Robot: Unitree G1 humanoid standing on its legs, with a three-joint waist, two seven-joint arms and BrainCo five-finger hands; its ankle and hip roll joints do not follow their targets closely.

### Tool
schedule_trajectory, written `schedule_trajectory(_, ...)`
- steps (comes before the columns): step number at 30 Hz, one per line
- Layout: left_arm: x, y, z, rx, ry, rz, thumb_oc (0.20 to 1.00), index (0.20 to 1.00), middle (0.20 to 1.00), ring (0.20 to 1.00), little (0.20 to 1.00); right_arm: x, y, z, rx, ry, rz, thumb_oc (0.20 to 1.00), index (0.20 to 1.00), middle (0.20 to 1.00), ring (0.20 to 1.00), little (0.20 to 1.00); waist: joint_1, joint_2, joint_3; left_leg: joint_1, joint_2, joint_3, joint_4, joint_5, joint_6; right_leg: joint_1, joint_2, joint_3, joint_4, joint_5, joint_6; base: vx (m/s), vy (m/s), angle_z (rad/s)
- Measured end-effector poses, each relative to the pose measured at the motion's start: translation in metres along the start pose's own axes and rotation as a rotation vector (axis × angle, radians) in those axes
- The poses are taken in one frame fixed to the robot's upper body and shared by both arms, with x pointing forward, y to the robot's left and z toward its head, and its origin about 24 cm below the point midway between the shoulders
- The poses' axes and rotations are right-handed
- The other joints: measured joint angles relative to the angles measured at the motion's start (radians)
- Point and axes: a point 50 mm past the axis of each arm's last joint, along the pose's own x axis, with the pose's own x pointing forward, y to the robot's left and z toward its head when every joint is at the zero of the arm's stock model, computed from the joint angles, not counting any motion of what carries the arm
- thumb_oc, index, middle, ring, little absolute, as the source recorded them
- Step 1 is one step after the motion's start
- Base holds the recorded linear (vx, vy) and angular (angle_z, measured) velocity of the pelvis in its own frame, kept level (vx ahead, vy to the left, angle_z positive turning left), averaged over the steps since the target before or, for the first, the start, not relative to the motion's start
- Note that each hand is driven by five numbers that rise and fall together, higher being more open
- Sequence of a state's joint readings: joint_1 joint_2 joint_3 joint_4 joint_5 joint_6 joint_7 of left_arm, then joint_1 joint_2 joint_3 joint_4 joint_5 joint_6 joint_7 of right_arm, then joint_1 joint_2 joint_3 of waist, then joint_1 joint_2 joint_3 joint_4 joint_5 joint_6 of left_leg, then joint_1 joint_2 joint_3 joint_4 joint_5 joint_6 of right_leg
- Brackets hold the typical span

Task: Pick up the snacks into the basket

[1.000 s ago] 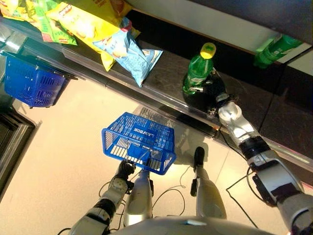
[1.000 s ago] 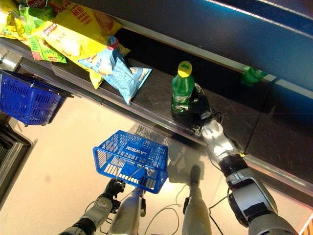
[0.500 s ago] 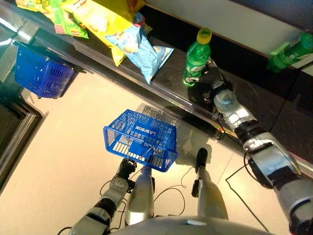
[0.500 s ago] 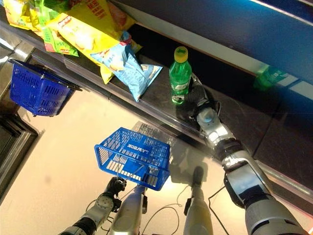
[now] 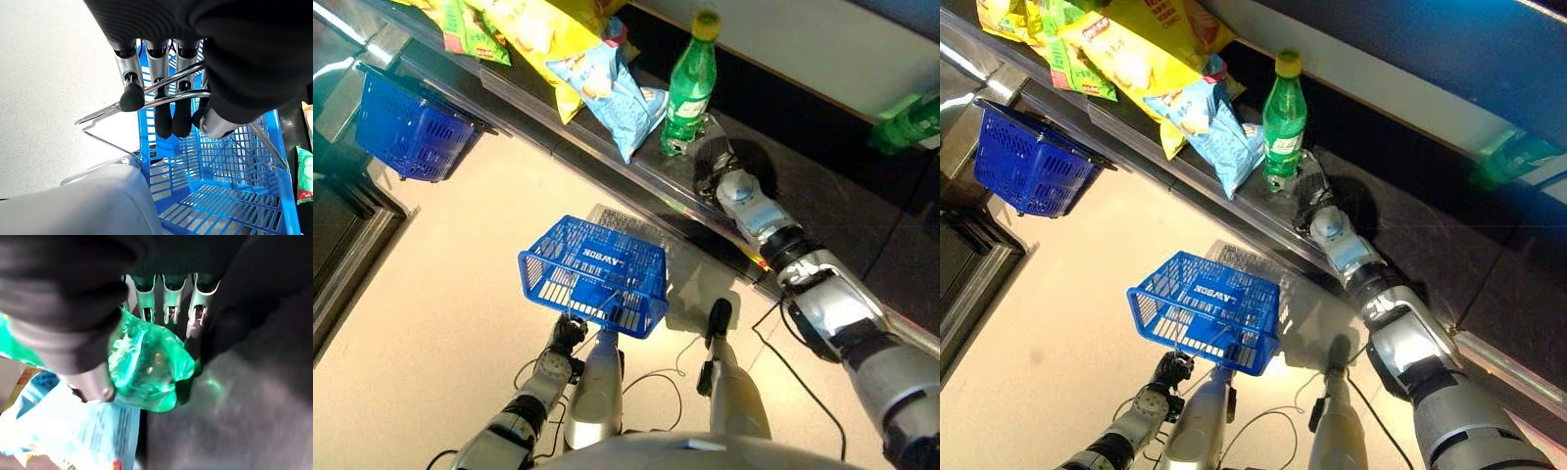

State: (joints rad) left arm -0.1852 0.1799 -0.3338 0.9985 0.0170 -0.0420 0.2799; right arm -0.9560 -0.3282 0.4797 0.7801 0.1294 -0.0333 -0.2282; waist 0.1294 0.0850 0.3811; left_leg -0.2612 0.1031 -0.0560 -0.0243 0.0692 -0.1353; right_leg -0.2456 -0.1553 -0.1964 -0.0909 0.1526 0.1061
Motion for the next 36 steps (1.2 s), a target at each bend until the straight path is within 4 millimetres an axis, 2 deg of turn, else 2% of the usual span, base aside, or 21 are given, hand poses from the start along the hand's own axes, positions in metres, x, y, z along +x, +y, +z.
schedule_trajectory(6, 0.001, 0.002, 0.001, 0.003, 0.001, 0.004, 0.200, 0.200, 0.200, 0.200, 0.200, -0.006, 0.003, -0.004, 0.046, -0.005, -0.001, 0.200, 0.200, 0.200, 0.200, 0.200, -0.002, -0.005, 0.003, 0.002, -0.002, 0.000, 0.002, 0.001, 0.001, 0.003, -0.002, 0.000, 0.000, 0.000, 0.000, -0.01, 0.007, 0.00)
schedule_trajectory(10, 0.001, 0.004, 0.001, 0.007, 0.003, 0.007, 0.200, 0.200, 0.200, 0.200, 0.200, -0.013, 0.007, -0.014, 0.092, 0.015, -0.001, 0.200, 0.200, 0.200, 0.200, 0.200, -0.005, -0.013, 0.007, 0.009, -0.005, 0.000, 0.003, 0.001, 0.002, 0.014, -0.006, 0.000, 0.000, 0.000, 0.000, -0.02, 0.022, 0.04)
schedule_trajectory(13, 0.002, 0.008, 0.001, 0.011, 0.003, 0.013, 0.200, 0.200, 0.200, 0.200, 0.200, -0.022, 0.013, -0.019, 0.152, 0.008, 0.004, 0.200, 0.200, 0.200, 0.200, 0.200, -0.007, -0.015, 0.008, 0.010, -0.007, 0.000, 0.003, 0.002, 0.003, 0.016, -0.007, 0.000, 0.000, 0.001, 0.001, 0.00, 0.000, 0.00)
schedule_trajectory(18, 0.003, 0.012, 0.005, 0.010, -0.014, 0.023, 0.200, 0.200, 0.200, 0.200, 0.200, -0.049, 0.022, -0.030, 0.286, -0.009, 0.017, 0.200, 0.200, 0.200, 0.200, 0.200, -0.010, -0.028, 0.016, 0.012, -0.007, 0.001, 0.003, 0.003, 0.004, 0.018, -0.008, 0.002, 0.000, 0.002, 0.002, 0.00, 0.000, 0.00)
schedule_trajectory(21, 0.003, 0.014, 0.005, 0.005, -0.015, 0.024, 0.200, 0.200, 0.200, 0.200, 0.200, -0.052, 0.013, -0.033, 0.294, -0.009, 0.002, 0.200, 0.200, 0.200, 0.200, 0.200, -0.016, -0.032, 0.018, 0.013, -0.008, 0.001, 0.003, 0.003, 0.005, 0.017, -0.008, 0.002, 0.000, 0.002, 0.003, -0.01, -0.020, 0.00)
schedule_trajectory(24, 0.005, 0.020, 0.007, -0.021, -0.016, 0.044, 0.200, 0.200, 0.200, 0.200, 0.200, -0.074, -0.011, -0.047, 0.261, -0.003, -0.030, 0.200, 0.200, 0.200, 0.200, 0.200, -0.017, -0.049, 0.030, 0.017, -0.008, 0.005, 0.000, 0.004, 0.005, 0.018, -0.009, 0.008, 0.000, 0.002, 0.003, -0.01, -0.027, -0.03)
schedule_trajectory(25, 0.004, 0.022, 0.006, -0.029, -0.014, 0.051, 0.200, 0.200, 0.200, 0.200, 0.200, -0.079, -0.013, -0.049, 0.271, -0.002, -0.040, 0.200, 0.200, 0.200, 0.200, 0.200, -0.009, -0.051, 0.031, 0.017, -0.009, 0.006, 0.000, 0.004, 0.006, 0.017, -0.009, 0.009, 0.000, 0.002, 0.003, -0.01, -0.036, -0.07)
schedule_trajectory(27, 0.005, 0.026, 0.005, -0.035, -0.004, 0.061, 0.200, 0.200, 0.200, 0.200, 0.200, -0.085, -0.017, -0.053, 0.282, 0.003, -0.060, 0.200, 0.200, 0.200, 0.200, 0.200, -0.037, -0.058, 0.035, 0.020, -0.010, 0.008, -0.001, 0.004, 0.006, 0.017, -0.010, 0.012, 0.000, 0.002, 0.003, -0.01, -0.045, -0.04)
schedule_trajectory(31, 0.005, 0.023, 0.005, -0.043, 0.001, 0.057, 0.200, 0.200, 0.200, 0.200, 0.200, -0.115, -0.027, -0.069, 0.275, 0.038, -0.068, 0.200, 0.200, 0.200, 0.200, 0.200, -0.049, -0.059, 0.037, 0.024, -0.009, 0.016, -0.002, 0.004, 0.006, 0.016, -0.010, 0.021, 0.000, 0.002, 0.004, 0.00, -0.033, -0.05)
schedule_trajectory(34, 0.006, 0.025, 0.003, -0.050, 0.016, 0.063, 0.200, 0.200, 0.200, 0.200, 0.200, -0.135, -0.026, -0.078, 0.289, 0.068, -0.046, 0.200, 0.200, 0.200, 0.200, 0.200, -0.087, -0.064, 0.041, 0.031, -0.009, 0.022, -0.002, 0.004, 0.006, 0.019, -0.009, 0.025, 0.000, 0.002, 0.005, 0.02, -0.070, -0.04)
schedule_trajectory(35, 0.005, 0.025, 0.002, -0.068, 0.024, 0.070, 0.200, 0.200, 0.200, 0.200, 0.200, -0.137, -0.028, -0.076, 0.295, 0.058, -0.041, 0.200, 0.200, 0.200, 0.200, 0.200, -0.079, -0.062, 0.042, 0.035, -0.009, 0.022, -0.002, 0.004, 0.006, 0.024, -0.009, 0.025, 0.000, 0.002, 0.005, 0.02, -0.050, -0.02)
schedule_trajectory(36, 0.006, 0.026, 0.000, -0.068, 0.036, 0.072, 0.200, 0.200, 0.200, 0.200, 0.200, -0.148, -0.027, -0.082, 0.304, 0.081, -0.026, 0.200, 0.200, 0.200, 0.200, 0.200, -0.090, -0.065, 0.043, 0.046, -0.009, 0.023, -0.004, 0.004, 0.006, 0.033, -0.009, 0.025, 0.000, 0.002, 0.005, 0.01, -0.032, -0.02)
